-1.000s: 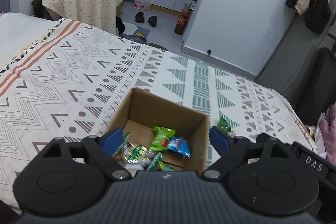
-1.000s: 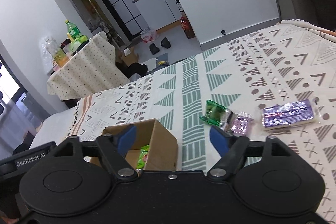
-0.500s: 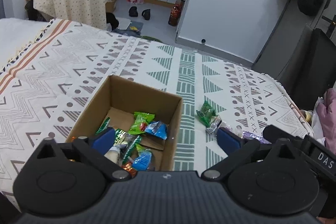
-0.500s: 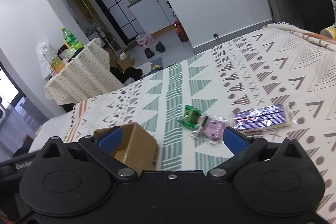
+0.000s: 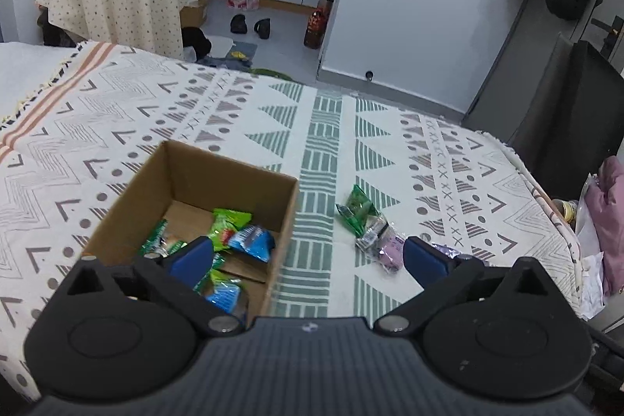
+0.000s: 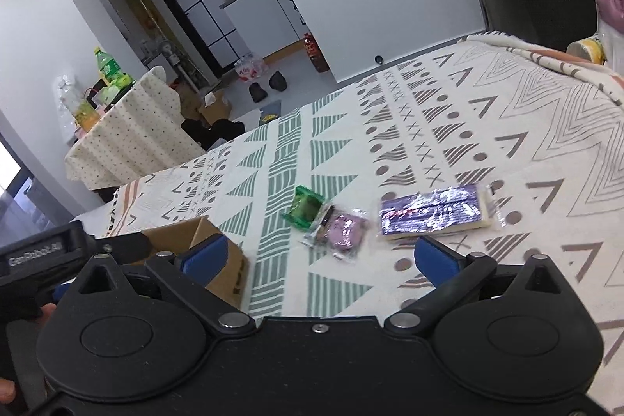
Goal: Organize snacks
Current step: 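Grasp the clear packet with the left gripper while the right grasps the purple bar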
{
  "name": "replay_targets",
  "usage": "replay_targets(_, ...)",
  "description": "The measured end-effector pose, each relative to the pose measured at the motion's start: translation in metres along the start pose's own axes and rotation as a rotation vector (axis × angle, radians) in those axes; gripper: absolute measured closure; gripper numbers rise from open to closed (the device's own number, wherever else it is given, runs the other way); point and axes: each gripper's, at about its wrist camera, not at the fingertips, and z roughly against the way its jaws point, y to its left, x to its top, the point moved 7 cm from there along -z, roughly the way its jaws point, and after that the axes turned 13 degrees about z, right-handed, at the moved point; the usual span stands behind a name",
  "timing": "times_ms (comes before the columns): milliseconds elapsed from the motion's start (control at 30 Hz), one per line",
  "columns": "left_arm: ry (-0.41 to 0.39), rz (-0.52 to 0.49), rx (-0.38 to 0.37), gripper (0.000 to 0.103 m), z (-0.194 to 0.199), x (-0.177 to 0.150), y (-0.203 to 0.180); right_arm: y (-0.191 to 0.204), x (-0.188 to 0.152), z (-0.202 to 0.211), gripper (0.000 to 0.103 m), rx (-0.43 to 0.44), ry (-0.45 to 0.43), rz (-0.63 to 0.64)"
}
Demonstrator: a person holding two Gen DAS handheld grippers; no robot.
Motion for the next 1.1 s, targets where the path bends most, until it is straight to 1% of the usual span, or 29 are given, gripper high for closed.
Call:
replay_targets(67, 0.017, -0.005, 0.007, 0.000, -0.005, -0.003, -0.005, -0.005, 0.002, 0.001, 0.000, -0.005, 0.000, 0.014)
replay_targets(200, 0.039, -0.014, -0.018, 0.000, -0.013, -0.010, -0.016, -0.021, 0.005, 0.002, 0.000, -0.014, 0.000, 0.014)
replay_targets(500, 0.061, -0.062, -0.079, 0.001, -0.036, -0.020, -0.042, -0.074, 0.003, -0.004, 0.000, -0.088, 0.005, -0.053)
replay_targets(667, 0.064, -0.075, -0.104, 0.004, -0.055, -0.022, -0.050, -0.095, -0.003, -0.012, 0.001, -0.090, 0.014, -0.120)
replay_targets(733, 0.062, -0.085, -0.111, 0.012, -0.063, -0.023, -0.053, -0.098, -0.005, -0.018, 0.008, -0.074, 0.024, -0.148)
replay_targets(767, 0.066, -0.087, -0.113, 0.015, -0.068, -0.023, -0.054, -0.098, -0.007, -0.022, 0.010, -0.063, 0.032, -0.156)
replay_targets(800, 0.071, -0.088, -0.116, 0.021, -0.072, -0.023, -0.055, -0.098, -0.008, -0.027, 0.016, -0.055, 0.043, -0.161)
replay_targets(833, 0.077, -0.087, -0.117, 0.028, -0.078, -0.024, -0.055, -0.098, -0.010, -0.032, 0.019, -0.047, 0.056, -0.163)
replay_targets(867, 0.085, -0.084, -0.117, 0.032, -0.084, -0.024, -0.056, -0.098, -0.012, -0.037, 0.025, -0.041, 0.068, -0.165)
replay_targets(900, 0.091, -0.082, -0.117, 0.039, -0.089, -0.024, -0.055, -0.098, -0.014, -0.044, 0.029, -0.033, 0.082, -0.170)
replay_targets(933, 0.100, -0.079, -0.117, 0.043, -0.095, -0.024, -0.055, -0.098, -0.015, -0.049, 0.033, -0.026, 0.095, -0.177)
replay_targets(1033, 0.117, -0.074, -0.110, 0.048, -0.114, -0.025, -0.055, -0.098, -0.019, -0.070, 0.037, 0.006, 0.133, -0.190)
replay_targets(1100, 0.126, -0.075, -0.103, 0.051, -0.125, -0.026, -0.054, -0.099, -0.020, -0.082, 0.037, 0.008, 0.148, -0.190)
